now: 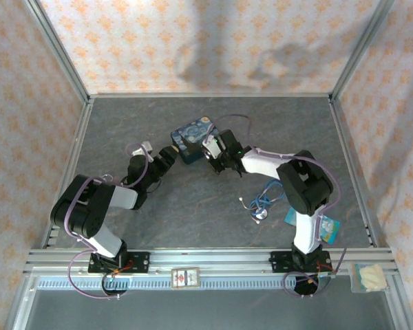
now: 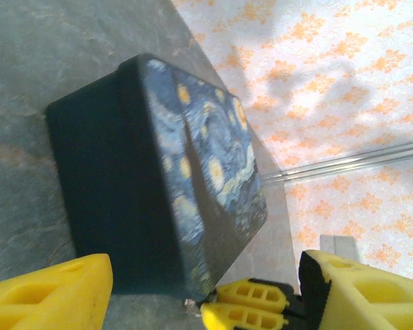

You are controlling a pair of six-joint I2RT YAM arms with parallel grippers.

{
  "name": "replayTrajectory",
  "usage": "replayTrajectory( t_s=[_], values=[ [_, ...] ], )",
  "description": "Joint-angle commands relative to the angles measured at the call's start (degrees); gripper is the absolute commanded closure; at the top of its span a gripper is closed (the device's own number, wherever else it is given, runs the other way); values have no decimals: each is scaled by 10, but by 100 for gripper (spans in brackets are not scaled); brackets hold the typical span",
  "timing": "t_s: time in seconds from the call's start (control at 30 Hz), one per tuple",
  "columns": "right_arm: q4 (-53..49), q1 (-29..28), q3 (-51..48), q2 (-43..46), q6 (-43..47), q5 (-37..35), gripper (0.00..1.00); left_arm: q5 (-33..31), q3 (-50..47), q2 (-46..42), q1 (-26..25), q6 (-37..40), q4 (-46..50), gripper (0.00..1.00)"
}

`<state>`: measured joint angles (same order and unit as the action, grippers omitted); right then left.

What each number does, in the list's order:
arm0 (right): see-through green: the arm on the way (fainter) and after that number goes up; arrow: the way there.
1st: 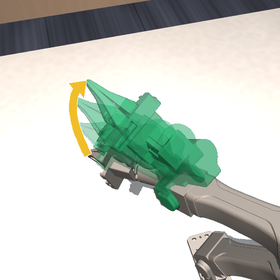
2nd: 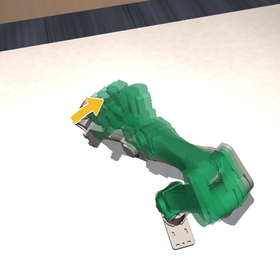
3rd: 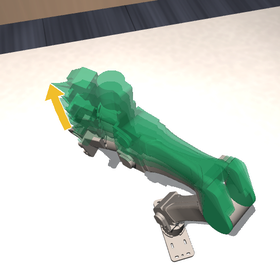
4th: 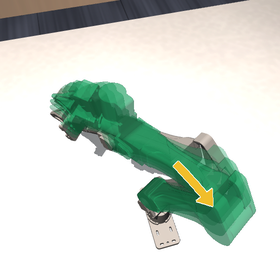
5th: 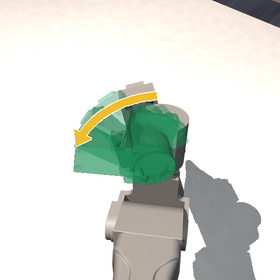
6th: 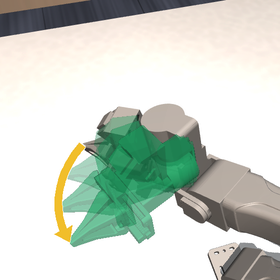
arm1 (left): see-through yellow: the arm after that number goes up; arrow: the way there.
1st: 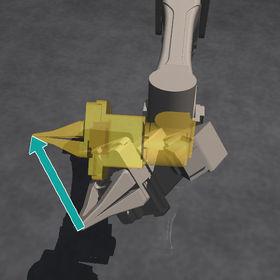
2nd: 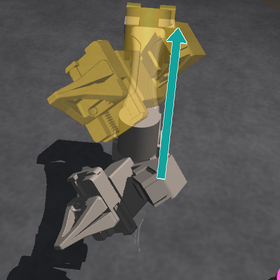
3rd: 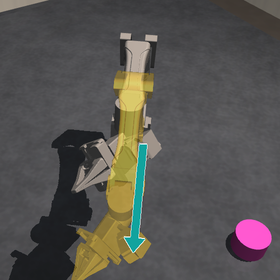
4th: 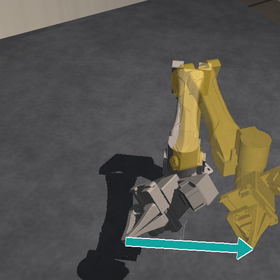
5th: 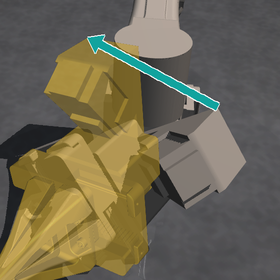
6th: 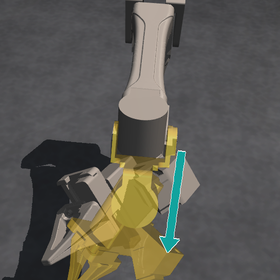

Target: Unlock a padlock with a key

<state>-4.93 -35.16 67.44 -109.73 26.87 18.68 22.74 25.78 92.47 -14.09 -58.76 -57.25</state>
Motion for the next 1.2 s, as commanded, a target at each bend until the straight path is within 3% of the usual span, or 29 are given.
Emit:
replayTrajectory(
  t_s=[0.0, 0.4, 0.83, 1.17],
  values=[
    [-58, -3, 9, -5, 73, 41, 100, 21, 34, 15, 5, 29, 0, 29],
    [-210, 17, 132, -69, 163, 148, 100, 54, 76, 64, 12, 44, 21, 30],
    [-282, 17, 243, -130, 221, 163, 100, 64, 125, 65, 16, 121, 123, 31],
    [-318, 16, 318, -195, 215, 196, 100, 87, 144, 63, 18, 142, 152, 31]
  ],
)
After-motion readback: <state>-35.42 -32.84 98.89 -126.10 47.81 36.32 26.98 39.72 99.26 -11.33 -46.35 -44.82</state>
